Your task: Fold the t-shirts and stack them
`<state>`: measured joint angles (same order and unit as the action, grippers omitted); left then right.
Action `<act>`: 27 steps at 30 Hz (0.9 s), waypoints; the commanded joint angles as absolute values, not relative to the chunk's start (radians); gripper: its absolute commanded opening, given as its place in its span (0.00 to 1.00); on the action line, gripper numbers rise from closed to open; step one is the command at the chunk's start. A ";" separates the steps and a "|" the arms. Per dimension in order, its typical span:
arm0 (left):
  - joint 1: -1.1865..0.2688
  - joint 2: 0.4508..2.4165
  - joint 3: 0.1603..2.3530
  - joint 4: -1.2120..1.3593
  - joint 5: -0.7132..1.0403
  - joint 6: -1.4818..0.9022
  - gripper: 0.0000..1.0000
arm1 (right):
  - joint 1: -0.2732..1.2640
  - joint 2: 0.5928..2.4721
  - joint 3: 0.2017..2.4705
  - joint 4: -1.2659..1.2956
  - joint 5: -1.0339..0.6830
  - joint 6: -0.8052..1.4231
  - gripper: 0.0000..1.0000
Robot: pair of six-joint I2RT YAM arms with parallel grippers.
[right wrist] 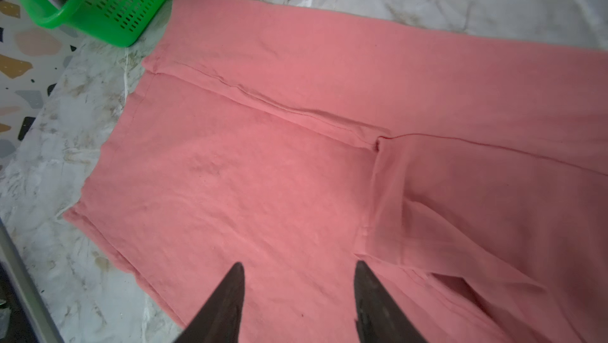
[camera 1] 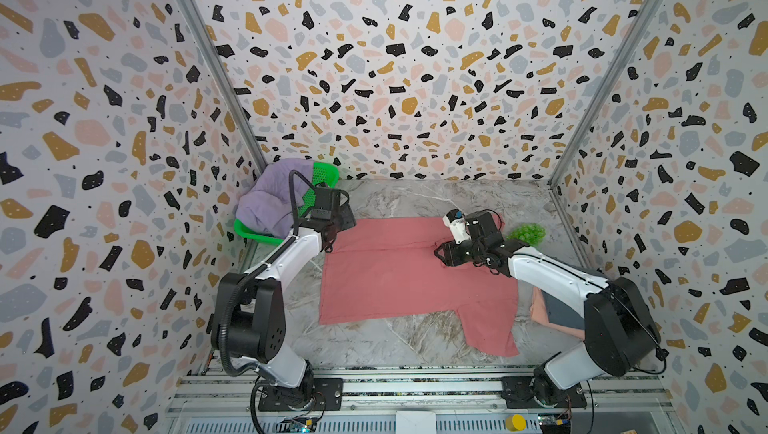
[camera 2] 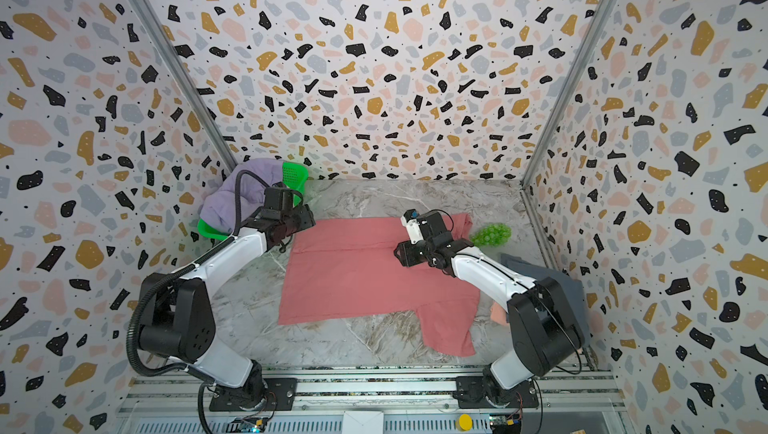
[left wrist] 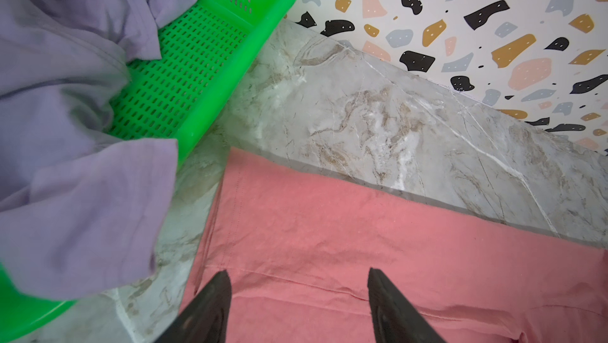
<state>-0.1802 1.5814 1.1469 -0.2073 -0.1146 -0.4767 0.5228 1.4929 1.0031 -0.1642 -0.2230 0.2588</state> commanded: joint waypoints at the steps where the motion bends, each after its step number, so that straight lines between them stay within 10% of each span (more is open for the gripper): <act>1: -0.166 1.546 1.120 -0.212 -0.121 -0.436 0.67 | 0.507 1.441 1.025 -0.145 -0.083 0.283 0.56; 15: -0.166 1.547 1.048 -0.242 0.015 -0.381 0.69 | 0.402 1.859 1.158 -0.006 -0.220 0.346 0.42; 27: -0.164 1.536 1.044 -0.251 -0.018 -0.367 0.69 | 0.531 1.848 1.157 -0.226 -0.309 0.396 0.32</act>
<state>-0.1658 1.5558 1.0302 -0.2531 -0.0086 -0.3874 0.4858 1.9018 1.1366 -0.1394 -0.2737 0.3771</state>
